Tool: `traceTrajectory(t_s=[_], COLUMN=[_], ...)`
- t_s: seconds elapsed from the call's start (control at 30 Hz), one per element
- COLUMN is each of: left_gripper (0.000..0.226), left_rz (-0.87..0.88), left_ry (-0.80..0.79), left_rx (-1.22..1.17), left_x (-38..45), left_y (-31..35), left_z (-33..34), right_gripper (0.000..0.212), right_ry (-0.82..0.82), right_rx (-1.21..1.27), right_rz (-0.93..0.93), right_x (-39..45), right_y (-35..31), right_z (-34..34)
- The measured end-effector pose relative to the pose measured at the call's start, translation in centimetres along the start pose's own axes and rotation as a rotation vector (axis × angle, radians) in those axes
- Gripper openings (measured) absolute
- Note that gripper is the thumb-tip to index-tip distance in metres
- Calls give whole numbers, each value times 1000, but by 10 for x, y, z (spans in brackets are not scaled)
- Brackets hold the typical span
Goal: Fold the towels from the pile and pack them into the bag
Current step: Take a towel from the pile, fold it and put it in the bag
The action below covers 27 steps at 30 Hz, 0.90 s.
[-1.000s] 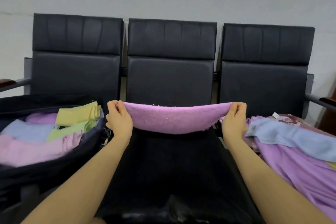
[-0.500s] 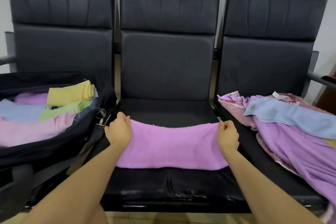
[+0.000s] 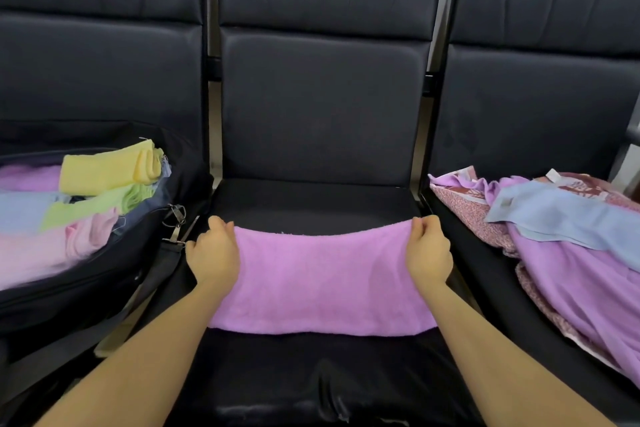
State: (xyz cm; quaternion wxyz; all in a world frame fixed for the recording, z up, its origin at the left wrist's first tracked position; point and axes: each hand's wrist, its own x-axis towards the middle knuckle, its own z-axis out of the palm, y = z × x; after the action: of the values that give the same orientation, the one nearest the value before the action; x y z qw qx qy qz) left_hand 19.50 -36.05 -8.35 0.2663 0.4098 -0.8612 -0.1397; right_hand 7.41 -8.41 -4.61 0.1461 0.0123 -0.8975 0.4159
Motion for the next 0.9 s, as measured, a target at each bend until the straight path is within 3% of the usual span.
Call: traceTrajectory(t_s=[0.07, 0.13, 0.23, 0.27, 0.33, 0.4, 0.47, 0.63, 0.67, 0.73, 0.8, 0.9], left_gripper=[24, 37, 40, 35, 48, 57, 59, 60, 57, 47, 38, 53], left_rz=[6, 87, 390, 471, 543, 525, 466, 433, 460, 498, 399, 305], left_ry=[-2, -29, -13, -56, -245, -446, -580, -705, -675, -421, -192, -178], left_rx=[-3, 76, 207, 219, 263, 378, 511, 431, 394, 344, 431, 542], left_x=[0, -4, -11, -16, -31, -49, -60, -41, -37, -33, -31, -37], left_y=[3, 3, 2, 4, 13, 17, 21, 16, 15, 15, 16, 7], left_z=[0, 3, 5, 4, -1, 0, 2, 10, 11, 16, 13, 12], right_gripper=[27, 32, 42, 44, 46, 52, 67, 52, 51, 51, 50, 48], right_ry=[-46, -103, -205, -268, -465, -691, -805, -777, -770, -757, -744, -734], right_rx=[-105, -252, -368, -363, -350, -487, -672, -745, -745, -722, -687, -610], right_rz=[-11, -83, -313, -404, -572, -667, -698, -625, -609, -578, -561, -539], right_x=[1, -2, -13, -17, -26, -35, -41, -35, -34, -34, -35, -37], right_y=[3, 12, 17, 17, 15, 17, 24, 24, 23, 20, 19, 14], right_z=[10, 19, 28, 31, 36, 42, 43, 52, 54, 57, 57, 55])
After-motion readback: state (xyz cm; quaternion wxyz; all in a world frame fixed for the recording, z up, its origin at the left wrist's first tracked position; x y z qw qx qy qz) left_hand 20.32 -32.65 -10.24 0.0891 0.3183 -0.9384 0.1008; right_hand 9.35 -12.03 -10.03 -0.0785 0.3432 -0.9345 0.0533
